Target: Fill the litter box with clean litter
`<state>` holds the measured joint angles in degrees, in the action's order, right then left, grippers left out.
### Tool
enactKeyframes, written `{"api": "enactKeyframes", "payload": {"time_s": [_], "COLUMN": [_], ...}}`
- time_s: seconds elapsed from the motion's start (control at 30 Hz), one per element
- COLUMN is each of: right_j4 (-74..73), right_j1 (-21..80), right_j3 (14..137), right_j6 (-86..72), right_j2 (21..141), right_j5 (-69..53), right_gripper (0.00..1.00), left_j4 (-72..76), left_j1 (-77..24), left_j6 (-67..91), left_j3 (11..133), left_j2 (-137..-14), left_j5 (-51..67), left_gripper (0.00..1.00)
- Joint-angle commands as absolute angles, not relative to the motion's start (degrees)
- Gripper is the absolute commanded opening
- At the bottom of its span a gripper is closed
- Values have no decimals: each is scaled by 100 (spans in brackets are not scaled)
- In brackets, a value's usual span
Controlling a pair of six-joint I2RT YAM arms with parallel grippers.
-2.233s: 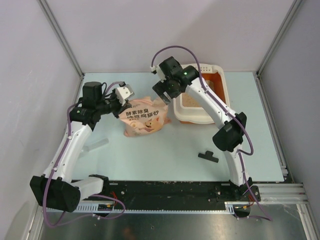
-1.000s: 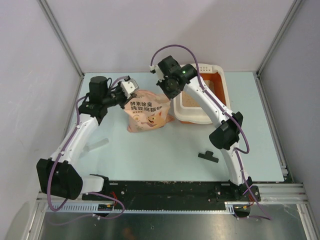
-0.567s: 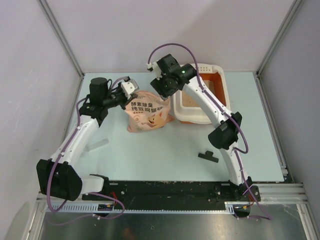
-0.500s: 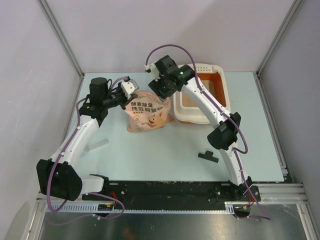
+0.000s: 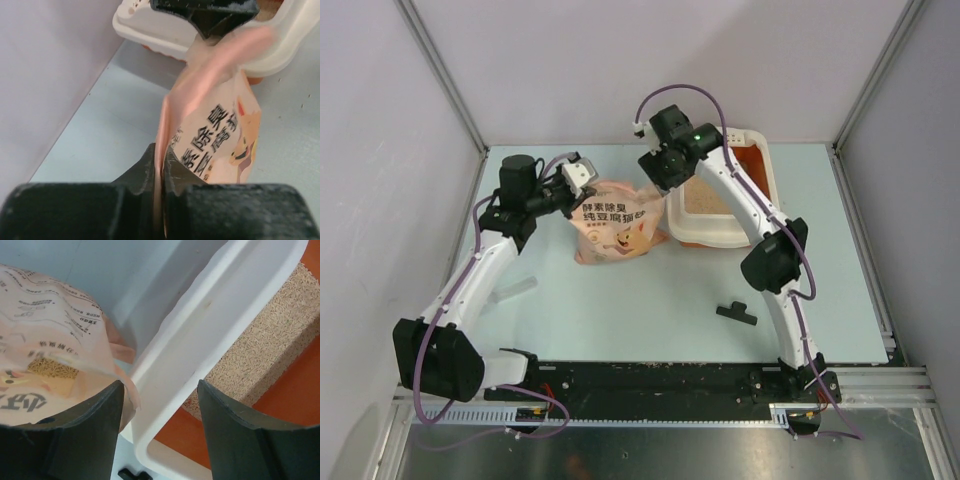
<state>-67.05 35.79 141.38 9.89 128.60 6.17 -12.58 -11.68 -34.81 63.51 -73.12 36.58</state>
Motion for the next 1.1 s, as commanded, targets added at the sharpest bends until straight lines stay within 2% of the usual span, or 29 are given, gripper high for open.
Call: {"api": "enactKeyframes", "payload": {"time_s": [0.0, 0.03, 0.07, 0.13, 0.33, 0.4, 0.6, 0.63, 0.7, 0.73, 0.87, 1.07], "right_j4": [-6592, -6548, -6496, -6329, -5538, -5441, -5283, -5239, -4820, -4651, -4605, -4729], "right_j1": [3708, 3744, 3753, 3718, 3104, 2796, 2032, 1926, 1645, 1600, 1529, 1547], "right_j3": [14580, 14642, 14703, 14844, 14389, 14344, 14221, 14221, 14090, 14028, 14220, 14081], "right_j6": [1090, 1099, 1107, 1055, 388, 299, 202, 211, 141, 28, -9, 228], "right_j2": [12796, 12797, 12771, 12683, 12016, 11945, 11927, 11909, 11865, 11848, 11962, 11769], "right_j5": [54, -191, -524, -702, -1818, -2187, -3215, -3887, -4768, -5007, -4966, -4755], "right_gripper": [66, 67, 68, 71, 77, 79, 89, 90, 100, 100, 100, 100], "left_j4": [-475, -475, -475, -483, -877, -1263, -3677, -3891, -4347, -4542, -5018, -5142], "left_j1": [-1318, -1327, -1327, -1318, -1240, -1178, -932, -853, -730, -547, 403, 870], "left_j6": [-3244, -3156, -3077, -2779, -2462, -2583, -3769, -3953, -4016, -4252, -4920, -6020], "left_j3": [6680, 6706, 6715, 6759, 6575, 6513, 6135, 5987, 5784, 5653, 5415, 5256], "left_j2": [-7154, -7154, -7137, -7076, -6040, -5654, -5019, -5001, -5036, -5149, -5562, -6370], "left_j5": [4025, 4034, 3982, 3833, 2507, 2251, 1488, 1337, 951, 827, 1177, 1308], "left_gripper": [23, 43, 52, 67, 100, 100, 100, 100, 100, 100, 100, 97]}}
